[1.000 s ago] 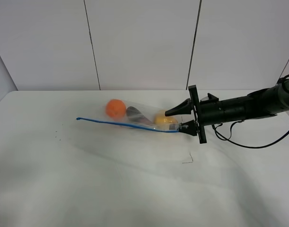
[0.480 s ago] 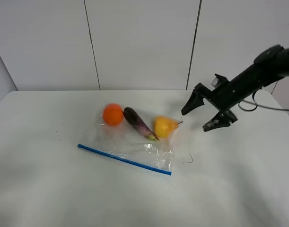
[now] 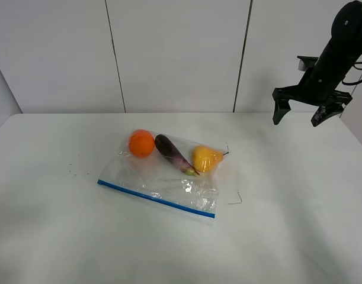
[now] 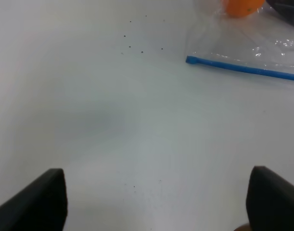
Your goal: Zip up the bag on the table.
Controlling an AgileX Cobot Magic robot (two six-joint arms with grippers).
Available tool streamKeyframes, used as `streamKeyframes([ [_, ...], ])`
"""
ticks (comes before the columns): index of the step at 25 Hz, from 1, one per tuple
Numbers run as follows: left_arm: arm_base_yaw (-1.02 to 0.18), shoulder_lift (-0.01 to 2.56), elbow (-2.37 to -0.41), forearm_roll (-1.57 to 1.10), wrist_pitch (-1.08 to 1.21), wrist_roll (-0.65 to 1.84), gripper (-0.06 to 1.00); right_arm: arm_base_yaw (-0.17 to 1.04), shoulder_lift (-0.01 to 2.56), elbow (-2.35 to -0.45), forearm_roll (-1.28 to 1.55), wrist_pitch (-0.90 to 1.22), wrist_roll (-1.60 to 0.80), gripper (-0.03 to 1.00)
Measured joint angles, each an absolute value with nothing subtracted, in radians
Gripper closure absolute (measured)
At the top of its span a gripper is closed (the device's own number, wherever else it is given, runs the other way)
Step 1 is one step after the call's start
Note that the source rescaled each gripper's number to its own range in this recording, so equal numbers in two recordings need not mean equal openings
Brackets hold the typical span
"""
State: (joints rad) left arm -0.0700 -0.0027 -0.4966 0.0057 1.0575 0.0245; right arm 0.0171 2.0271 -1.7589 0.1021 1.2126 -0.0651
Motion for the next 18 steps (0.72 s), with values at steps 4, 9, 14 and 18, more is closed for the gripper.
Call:
streamKeyframes([
  [4, -0.070, -0.003, -0.497, 0.006, 1.058, 0.025, -0.06, 0.017, 2.012, -1.706, 0.097, 1.213, -0.062, -0.03],
  [9, -0.070, -0.003, -0.497, 0.006, 1.058, 0.025, -0.06, 0.017, 1.883, -1.520, 0.097, 1.213, -0.062, -0.03],
  [14, -0.070, -0.003, -0.497, 0.006, 1.058, 0.025, -0.06, 0.017, 1.644, -1.252, 0.096, 1.213, -0.062, -0.03],
  [18, -0.070, -0.003, -0.497, 0.006, 1.058, 0.025, -0.06, 0.017, 1.399, -1.011, 0.089, 1.213, -0.062, -0.03],
])
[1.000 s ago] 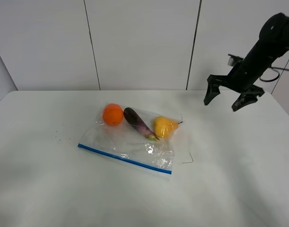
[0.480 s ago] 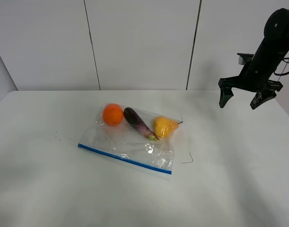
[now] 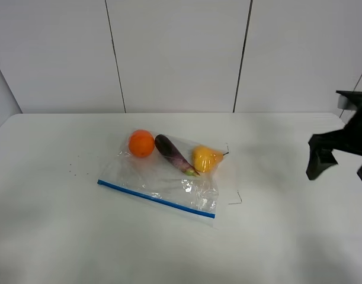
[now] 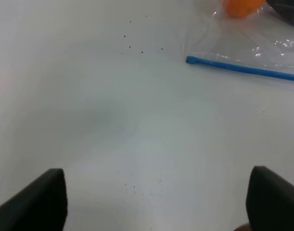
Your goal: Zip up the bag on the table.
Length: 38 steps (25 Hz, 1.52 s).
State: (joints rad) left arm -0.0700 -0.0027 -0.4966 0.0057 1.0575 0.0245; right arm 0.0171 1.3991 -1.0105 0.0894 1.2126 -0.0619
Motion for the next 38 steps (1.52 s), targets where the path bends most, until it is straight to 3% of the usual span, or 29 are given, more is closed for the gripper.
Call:
streamKeyframes([
  [10, -0.070, -0.003, -0.497, 0.006, 1.058, 0.025, -0.06, 0.017, 0.686, -0.584, 0.072, 1.007, -0.059, -0.03],
  [21, -0.070, -0.003, -0.497, 0.006, 1.058, 0.025, -0.06, 0.017, 0.059, -0.503, 0.067, 1.012, -0.032, -0.03],
  [38, -0.070, -0.003, -0.497, 0.006, 1.058, 0.025, -0.06, 0.025, -0.003, -0.500, 0.054, 1.014, -0.017, -0.03],
])
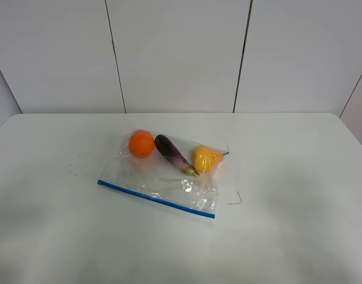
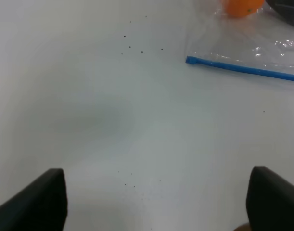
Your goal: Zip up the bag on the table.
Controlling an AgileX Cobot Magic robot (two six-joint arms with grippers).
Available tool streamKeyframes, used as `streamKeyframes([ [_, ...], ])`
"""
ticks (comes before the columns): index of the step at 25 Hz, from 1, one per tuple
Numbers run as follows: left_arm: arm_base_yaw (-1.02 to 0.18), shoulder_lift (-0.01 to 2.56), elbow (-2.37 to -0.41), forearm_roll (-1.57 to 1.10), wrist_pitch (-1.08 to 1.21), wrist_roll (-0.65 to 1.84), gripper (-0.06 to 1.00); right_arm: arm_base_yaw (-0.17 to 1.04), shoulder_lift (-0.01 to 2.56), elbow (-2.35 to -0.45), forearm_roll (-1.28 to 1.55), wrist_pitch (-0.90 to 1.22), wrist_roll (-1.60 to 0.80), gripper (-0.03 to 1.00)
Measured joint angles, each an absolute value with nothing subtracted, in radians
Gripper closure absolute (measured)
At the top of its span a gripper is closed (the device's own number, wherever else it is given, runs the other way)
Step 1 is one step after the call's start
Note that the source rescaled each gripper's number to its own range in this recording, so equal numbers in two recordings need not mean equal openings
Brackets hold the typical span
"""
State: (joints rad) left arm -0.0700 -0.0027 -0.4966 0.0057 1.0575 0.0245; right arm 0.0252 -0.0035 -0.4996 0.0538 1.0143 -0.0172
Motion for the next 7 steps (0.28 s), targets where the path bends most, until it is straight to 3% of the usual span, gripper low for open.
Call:
streamKeyframes([
  [7, -0.070, -0.003, -0.497, 0.006, 1.058, 0.025, -0.06, 0.025, -0.003, -0.500, 0.054, 1.014, -0.017, -0.03],
])
